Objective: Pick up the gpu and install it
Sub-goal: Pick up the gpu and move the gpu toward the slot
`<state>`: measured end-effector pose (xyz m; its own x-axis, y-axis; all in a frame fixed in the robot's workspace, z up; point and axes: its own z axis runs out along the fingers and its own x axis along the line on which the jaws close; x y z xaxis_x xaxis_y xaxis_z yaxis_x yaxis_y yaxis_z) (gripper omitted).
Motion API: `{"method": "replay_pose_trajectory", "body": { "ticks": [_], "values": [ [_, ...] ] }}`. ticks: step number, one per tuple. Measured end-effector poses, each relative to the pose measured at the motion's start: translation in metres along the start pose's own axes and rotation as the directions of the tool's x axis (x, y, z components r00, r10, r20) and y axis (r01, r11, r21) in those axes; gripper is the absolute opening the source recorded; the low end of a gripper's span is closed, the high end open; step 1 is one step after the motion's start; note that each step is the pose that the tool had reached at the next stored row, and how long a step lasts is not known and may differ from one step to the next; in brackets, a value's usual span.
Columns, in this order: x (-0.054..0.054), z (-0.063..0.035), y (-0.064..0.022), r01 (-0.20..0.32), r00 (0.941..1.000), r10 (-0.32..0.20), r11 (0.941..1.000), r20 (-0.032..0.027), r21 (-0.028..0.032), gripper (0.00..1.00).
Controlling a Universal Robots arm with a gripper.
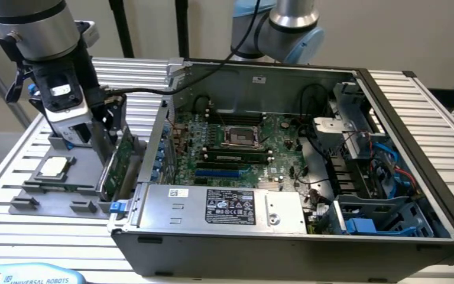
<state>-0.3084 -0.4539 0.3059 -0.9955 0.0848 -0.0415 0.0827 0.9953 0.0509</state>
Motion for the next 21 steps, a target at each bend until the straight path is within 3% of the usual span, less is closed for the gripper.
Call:
{"method": "replay_pose_trajectory", "body": {
  "ticks": [5, 16, 19, 21],
  "values": [
    [0.000, 0.0089, 0.0000, 0.000, 1.0000, 0.000, 1.0000, 0.0058, 0.0007, 0.54],
    [0.002, 0.0291, 0.0043, 0.000, 0.9999, 0.000, 1.0000, 0.0107, 0.0026, 0.54],
    [0.004, 0.0345, 0.0045, 0.000, 0.9999, 0.000, 1.0000, 0.0166, 0.0045, 0.54],
    [0.004, 0.0375, 0.0044, 0.001, 0.9997, -0.001, 1.0000, 0.0244, 0.0057, 0.54]
  ]
}}
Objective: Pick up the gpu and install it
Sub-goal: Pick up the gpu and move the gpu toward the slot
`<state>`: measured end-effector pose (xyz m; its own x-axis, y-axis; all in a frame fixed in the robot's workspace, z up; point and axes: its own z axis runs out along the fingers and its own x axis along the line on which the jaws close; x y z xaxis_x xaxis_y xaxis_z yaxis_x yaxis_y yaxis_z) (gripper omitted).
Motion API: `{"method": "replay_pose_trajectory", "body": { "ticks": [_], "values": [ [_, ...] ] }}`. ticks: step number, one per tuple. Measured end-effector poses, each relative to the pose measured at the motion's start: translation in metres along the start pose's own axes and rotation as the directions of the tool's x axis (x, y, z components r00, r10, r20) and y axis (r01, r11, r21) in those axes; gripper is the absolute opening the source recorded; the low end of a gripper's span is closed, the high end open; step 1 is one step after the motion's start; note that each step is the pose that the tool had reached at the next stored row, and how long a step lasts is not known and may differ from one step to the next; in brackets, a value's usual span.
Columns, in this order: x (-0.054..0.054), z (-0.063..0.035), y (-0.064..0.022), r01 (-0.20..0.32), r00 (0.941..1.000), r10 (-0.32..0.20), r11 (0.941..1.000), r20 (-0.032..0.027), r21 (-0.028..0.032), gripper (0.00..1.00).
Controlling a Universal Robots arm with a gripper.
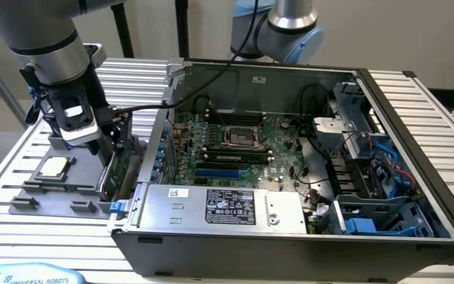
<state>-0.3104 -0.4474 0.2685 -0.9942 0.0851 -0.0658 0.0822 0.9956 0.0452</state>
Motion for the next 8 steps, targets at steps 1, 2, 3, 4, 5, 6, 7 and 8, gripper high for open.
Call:
{"method": "replay_pose_trajectory", "body": {
  "ticks": [1, 2, 3, 4, 5, 6, 7, 8],
  "values": [
    [0.000, 0.0013, 0.0000, 0.000, 1.0000, 0.000, 1.0000, 0.0043, 0.0005, 0.54],
    [0.001, 0.0027, -0.0001, 0.000, 1.0000, 0.000, 1.0000, 0.0083, 0.0010, 0.54],
    [0.001, 0.0043, -0.0002, 0.001, 0.9999, -0.001, 1.0000, 0.0118, 0.0011, 0.54],
    [0.002, 0.0061, -0.0003, 0.001, 0.9999, -0.001, 1.0000, 0.0143, 0.0011, 0.54],
    [0.003, 0.0077, -0.0005, 0.001, 0.9999, -0.001, 1.0000, 0.0159, 0.0013, 0.54],
    [0.004, 0.0094, -0.0007, 0.001, 0.9999, -0.001, 1.0000, 0.0172, 0.0012, 0.54],
    [0.006, 0.0112, -0.0008, 0.001, 0.9998, -0.001, 1.0000, 0.0184, 0.0010, 0.54],
    [0.007, 0.0132, -0.0007, 0.001, 0.9998, -0.001, 1.0000, 0.0200, 0.0007, 0.54]
  ]
}}
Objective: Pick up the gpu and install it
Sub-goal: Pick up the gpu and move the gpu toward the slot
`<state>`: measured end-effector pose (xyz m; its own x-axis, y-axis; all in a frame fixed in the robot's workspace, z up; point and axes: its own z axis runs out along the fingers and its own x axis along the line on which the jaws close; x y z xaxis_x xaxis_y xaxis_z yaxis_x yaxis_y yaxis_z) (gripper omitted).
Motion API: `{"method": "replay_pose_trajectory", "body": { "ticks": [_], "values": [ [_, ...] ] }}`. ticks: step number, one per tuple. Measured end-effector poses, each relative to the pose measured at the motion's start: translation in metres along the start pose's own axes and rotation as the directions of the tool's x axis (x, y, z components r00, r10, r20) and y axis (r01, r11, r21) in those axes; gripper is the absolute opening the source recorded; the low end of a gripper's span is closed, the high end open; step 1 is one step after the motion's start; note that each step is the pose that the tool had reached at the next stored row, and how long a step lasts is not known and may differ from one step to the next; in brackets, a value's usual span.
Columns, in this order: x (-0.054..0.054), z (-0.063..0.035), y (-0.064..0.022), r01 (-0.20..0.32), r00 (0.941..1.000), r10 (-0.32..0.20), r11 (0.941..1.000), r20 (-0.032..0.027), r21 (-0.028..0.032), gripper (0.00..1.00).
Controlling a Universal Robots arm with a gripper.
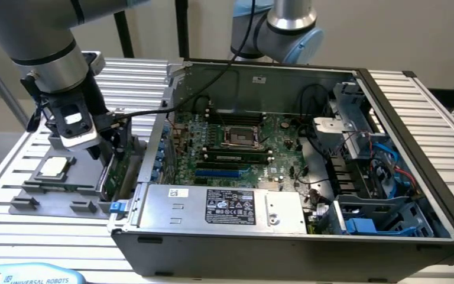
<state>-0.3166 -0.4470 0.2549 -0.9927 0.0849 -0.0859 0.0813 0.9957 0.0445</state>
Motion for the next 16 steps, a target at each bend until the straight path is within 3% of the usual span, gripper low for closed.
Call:
{"method": "replay_pose_trajectory", "body": {
  "ticks": [9, 16],
  "values": [
    [0.004, 0.0133, 0.0011, -0.001, 0.9999, 0.001, 1.0000, 0.0131, -0.0009, 0.54],
    [0.005, 0.0171, 0.0021, -0.003, 0.9999, 0.003, 1.0000, 0.0162, -0.0011, 0.54]
  ]
}}
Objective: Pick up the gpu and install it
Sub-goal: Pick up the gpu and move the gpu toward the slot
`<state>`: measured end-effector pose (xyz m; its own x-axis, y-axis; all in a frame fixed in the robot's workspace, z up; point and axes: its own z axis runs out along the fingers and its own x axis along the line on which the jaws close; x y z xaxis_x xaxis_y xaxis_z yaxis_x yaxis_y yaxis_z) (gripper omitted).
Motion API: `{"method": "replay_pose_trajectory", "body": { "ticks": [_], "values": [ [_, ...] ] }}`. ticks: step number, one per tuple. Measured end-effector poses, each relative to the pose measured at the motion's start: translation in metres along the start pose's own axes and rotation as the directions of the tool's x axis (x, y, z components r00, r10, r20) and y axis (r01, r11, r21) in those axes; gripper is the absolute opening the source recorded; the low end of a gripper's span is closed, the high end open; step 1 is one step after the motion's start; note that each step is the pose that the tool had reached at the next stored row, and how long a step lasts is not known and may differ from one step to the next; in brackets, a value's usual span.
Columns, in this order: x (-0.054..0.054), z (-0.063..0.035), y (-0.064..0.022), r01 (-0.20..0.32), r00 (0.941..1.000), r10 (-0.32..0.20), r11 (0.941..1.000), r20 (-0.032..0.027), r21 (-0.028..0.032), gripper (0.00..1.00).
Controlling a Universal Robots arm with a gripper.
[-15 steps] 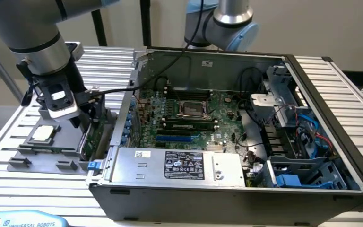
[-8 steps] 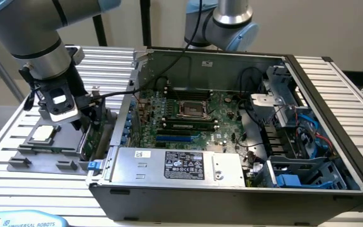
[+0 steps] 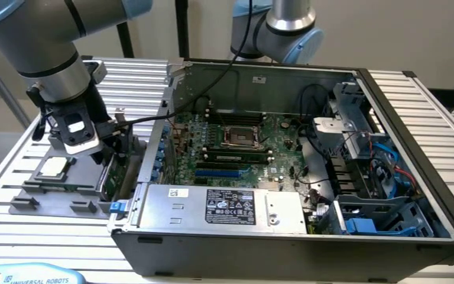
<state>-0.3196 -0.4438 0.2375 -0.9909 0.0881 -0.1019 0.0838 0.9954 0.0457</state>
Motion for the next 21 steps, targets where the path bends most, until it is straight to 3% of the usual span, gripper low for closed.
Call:
{"method": "replay_pose_trajectory", "body": {
  "ticks": [8, 11, 21],
  "values": [
    [-0.0004, 0.0001, 0.0006, 0.000, 1.0000, 0.000, 1.0000, 0.0007, -0.0001, 0.52],
    [-0.0008, 0.0001, 0.0011, 0.000, 1.0000, 0.000, 1.0000, 0.0009, -0.0001, 0.38],
    [-0.0014, 0.0005, 0.0034, 0.000, 1.0000, 0.000, 1.0000, 0.0048, -0.0004, 0.38]
  ]
}}
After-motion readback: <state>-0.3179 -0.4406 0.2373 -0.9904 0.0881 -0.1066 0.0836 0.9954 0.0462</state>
